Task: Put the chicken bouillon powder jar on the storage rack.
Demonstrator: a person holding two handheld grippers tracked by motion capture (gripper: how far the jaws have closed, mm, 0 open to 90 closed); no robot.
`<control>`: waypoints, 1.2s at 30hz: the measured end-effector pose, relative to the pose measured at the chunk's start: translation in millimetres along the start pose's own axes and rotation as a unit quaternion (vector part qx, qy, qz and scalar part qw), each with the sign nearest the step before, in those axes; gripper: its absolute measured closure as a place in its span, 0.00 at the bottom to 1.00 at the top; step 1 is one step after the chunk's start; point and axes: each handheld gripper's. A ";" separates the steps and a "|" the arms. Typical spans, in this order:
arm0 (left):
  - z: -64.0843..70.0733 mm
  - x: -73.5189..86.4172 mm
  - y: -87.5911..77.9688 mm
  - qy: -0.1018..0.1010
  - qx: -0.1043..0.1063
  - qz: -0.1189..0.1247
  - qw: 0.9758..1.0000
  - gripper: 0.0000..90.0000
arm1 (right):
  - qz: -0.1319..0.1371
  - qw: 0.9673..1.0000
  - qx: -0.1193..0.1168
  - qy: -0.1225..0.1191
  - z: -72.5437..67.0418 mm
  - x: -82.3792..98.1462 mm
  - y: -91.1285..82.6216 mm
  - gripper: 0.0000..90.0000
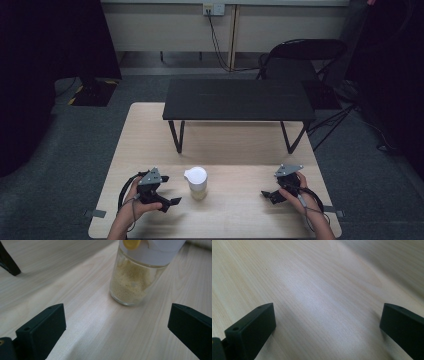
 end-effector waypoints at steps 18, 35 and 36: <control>3.9 -6.6 6.1 0.024 0.016 0.004 1.000 0.00 | -0.002 1.000 0.000 0.000 0.0 -1.2 0.1 0.00; 8.8 -23.1 63.0 0.046 0.050 0.060 0.996 0.09 | -0.002 1.000 0.000 0.000 0.0 -1.0 0.1 0.00; 9.4 -21.6 65.3 0.044 0.048 0.066 0.996 0.16 | -0.002 1.000 0.000 0.000 0.0 -1.0 0.1 0.00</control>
Point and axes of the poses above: each handheld gripper's, and its own axes: y roughly forward along the jaws, x roughly out of its underside, z roughly to its right, and after that the axes turned 2 degrees about -x, right-handed
